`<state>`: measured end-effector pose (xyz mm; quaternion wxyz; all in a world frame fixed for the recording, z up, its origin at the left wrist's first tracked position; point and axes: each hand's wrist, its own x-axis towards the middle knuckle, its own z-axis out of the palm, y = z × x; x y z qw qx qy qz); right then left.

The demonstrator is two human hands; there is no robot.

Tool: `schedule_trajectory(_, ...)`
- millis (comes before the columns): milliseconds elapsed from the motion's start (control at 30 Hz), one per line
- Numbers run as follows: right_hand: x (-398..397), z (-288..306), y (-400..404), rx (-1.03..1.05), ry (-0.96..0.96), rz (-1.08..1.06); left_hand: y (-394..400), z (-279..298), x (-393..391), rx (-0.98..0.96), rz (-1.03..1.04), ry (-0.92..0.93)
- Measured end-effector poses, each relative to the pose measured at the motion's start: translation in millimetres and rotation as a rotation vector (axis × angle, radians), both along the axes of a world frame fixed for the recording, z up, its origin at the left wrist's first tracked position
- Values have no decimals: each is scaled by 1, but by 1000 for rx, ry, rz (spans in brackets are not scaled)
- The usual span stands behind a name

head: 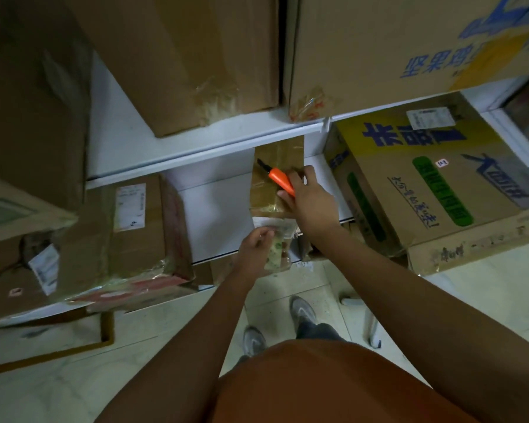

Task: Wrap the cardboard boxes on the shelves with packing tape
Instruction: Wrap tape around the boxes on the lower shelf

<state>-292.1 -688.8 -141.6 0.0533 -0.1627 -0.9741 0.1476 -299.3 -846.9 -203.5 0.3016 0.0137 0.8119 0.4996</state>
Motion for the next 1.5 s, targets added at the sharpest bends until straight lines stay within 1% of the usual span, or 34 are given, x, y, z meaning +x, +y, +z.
schedule_trajectory(100, 37, 12, -14, 46, 96, 80, -7, -5, -2, 79, 34, -49)
schedule_trajectory(133, 52, 14, -19, 50, 62, 132, -8, -4, -4, 106, 57, -72)
schedule_trajectory(233, 76, 13, -37, 127, -171, 205, -11, -3, -13, 121, 91, -104)
schedule_trajectory(367, 58, 8, -49, 167, -315, 220, -16, -6, -16, 120, 66, -104)
schedule_trajectory(467, 51, 11, -49, 215, -391, 174, -18, -5, -17, 153, 22, -93)
schedule_trajectory(533, 55, 15, -44, 209, -431, 116, -17, -8, -21, 153, 16, -87)
schedule_trajectory(600, 68, 15, -36, 199, -478, 52, -17, -13, -27, 111, 5, -65)
schedule_trajectory(700, 99, 3, -13, 252, -539, -44, -17, -10, -29, 136, -1, -100)
schedule_trajectory(767, 120, -3, 8, 226, -480, -117, -18, -3, -28, 190, -4, -145)
schedule_trajectory(833, 135, -5, 20, 182, -391, -119, -19, 6, -27, 203, -15, -165)
schedule_trajectory(933, 136, -3, 14, 21, -208, -132, -25, 8, -25, 194, -11, -212)
schedule_trajectory(1000, 116, 2, 1, -94, -99, -117, -26, 6, -23, 200, 12, -230)
schedule_trajectory(1033, 100, 5, -7, -132, -42, -106, -26, 3, -22, 163, 7, -209)
schedule_trajectory(1100, 67, 11, -23, -163, 51, -55, -27, -19, -22, 107, -29, -167)
schedule_trajectory(1133, 50, 13, -29, -164, 65, -18, -27, -32, -23, 112, -34, -184)
schedule_trajectory(1200, 23, 12, -35, -127, 16, 77, -24, -44, -24, 143, -27, -209)
schedule_trajectory(1233, 12, 9, -34, -82, -32, 120, -22, -38, -24, 137, -22, -198)
schedule_trajectory(1267, 4, 9, -31, -33, -75, 145, -19, -15, -19, 112, -27, -174)
schedule_trajectory(1300, -3, 10, -27, 6, -108, 150, -21, -5, -15, 52, -64, -154)
schedule_trajectory(1367, -11, 12, -18, 63, -151, 156, -36, -7, -5, -165, -173, -131)
schedule_trajectory(1400, -11, 12, -17, 78, -176, 165, -48, -10, 5, -232, -189, -162)
schedule_trajectory(1433, -11, 9, -16, 78, -196, 173, -59, -15, 15, -231, -158, -220)
schedule_trajectory(1500, -12, 7, -14, 32, -203, 181, -72, -15, 29, -135, -71, -319)
